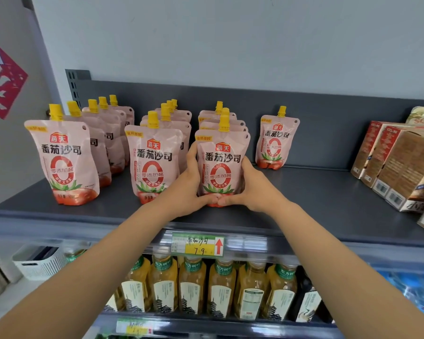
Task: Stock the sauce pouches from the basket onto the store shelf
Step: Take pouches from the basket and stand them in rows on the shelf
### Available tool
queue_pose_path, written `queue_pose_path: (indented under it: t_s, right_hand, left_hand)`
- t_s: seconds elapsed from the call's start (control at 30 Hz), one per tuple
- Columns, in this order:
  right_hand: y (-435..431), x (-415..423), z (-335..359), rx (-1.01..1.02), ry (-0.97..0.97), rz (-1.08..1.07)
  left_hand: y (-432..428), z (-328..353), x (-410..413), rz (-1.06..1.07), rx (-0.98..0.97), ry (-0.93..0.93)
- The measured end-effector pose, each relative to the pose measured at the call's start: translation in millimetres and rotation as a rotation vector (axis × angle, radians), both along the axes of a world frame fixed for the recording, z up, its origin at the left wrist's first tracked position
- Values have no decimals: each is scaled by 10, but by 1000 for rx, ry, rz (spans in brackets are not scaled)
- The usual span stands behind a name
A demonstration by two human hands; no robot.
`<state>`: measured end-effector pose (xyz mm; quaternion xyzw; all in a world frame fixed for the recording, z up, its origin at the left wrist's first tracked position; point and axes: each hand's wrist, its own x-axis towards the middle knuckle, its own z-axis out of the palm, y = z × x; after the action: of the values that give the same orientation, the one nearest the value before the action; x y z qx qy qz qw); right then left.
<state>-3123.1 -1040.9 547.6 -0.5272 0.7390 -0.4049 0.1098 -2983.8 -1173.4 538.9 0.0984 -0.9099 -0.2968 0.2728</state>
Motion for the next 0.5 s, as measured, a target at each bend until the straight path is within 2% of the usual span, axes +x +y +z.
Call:
queue_pose_path:
  t_s: [0.2,0.33,0.4,0.5]
  right_hand:
    - [56,47,-55,-3,50,-63]
    - [271,140,-113,46,182,-170]
    - [470,180,-94,39,256,-267]
    - [791,271,-13,-50,372,-409]
  left_hand:
    - [65,9,35,31,25,18]
    - [124,79,159,60,101,-15]
    - [212,116,282,113,110,40]
    - [441,63,452,237,-123,116]
